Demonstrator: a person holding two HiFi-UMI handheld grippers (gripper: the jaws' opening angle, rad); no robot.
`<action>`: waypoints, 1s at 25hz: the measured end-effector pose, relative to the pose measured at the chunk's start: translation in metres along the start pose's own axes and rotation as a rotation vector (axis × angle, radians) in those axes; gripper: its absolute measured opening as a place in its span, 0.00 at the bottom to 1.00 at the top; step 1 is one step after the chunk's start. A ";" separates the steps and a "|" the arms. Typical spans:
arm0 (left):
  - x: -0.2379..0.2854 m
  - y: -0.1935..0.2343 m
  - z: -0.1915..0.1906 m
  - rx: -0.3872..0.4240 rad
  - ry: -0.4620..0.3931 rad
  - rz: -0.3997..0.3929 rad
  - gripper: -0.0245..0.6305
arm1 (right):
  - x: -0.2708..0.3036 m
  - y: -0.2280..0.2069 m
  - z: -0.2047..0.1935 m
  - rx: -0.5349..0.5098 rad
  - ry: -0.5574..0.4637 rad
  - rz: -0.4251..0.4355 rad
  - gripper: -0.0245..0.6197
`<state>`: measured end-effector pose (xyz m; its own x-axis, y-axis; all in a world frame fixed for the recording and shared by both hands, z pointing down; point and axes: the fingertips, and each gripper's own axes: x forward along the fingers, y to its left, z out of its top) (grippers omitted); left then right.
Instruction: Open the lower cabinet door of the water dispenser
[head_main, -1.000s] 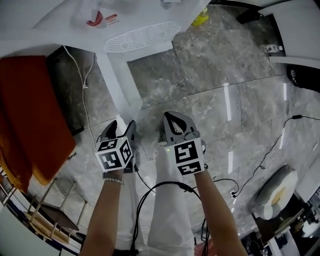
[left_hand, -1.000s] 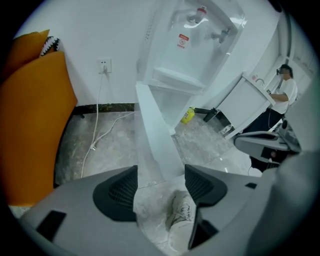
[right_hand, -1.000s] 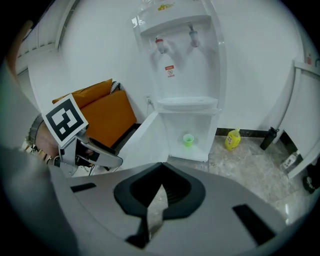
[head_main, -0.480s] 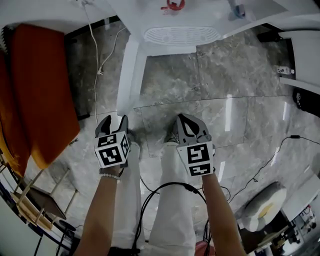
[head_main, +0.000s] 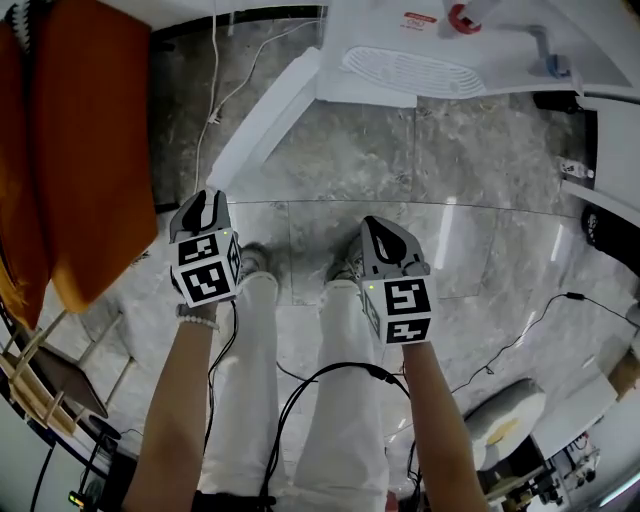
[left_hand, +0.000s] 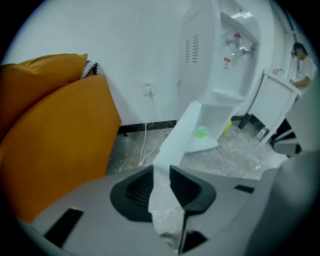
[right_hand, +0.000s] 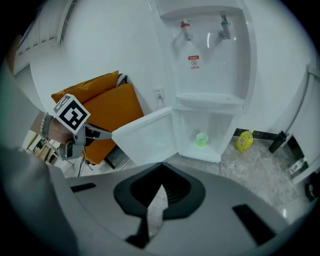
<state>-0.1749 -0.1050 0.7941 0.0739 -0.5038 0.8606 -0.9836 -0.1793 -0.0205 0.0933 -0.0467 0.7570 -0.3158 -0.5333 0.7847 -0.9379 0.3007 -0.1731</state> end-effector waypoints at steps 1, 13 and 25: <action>0.002 0.005 0.003 -0.006 -0.009 0.006 0.20 | 0.002 0.003 0.000 -0.007 0.005 0.005 0.04; -0.001 0.037 0.025 -0.100 -0.130 0.009 0.15 | 0.015 0.024 0.013 -0.023 0.017 0.008 0.04; -0.121 0.003 0.064 -0.073 -0.251 -0.161 0.06 | -0.045 0.066 0.090 -0.022 -0.094 0.031 0.04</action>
<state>-0.1763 -0.0988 0.6573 0.2596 -0.6681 0.6973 -0.9644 -0.2173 0.1508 0.0322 -0.0742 0.6563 -0.3575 -0.5950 0.7198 -0.9244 0.3349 -0.1822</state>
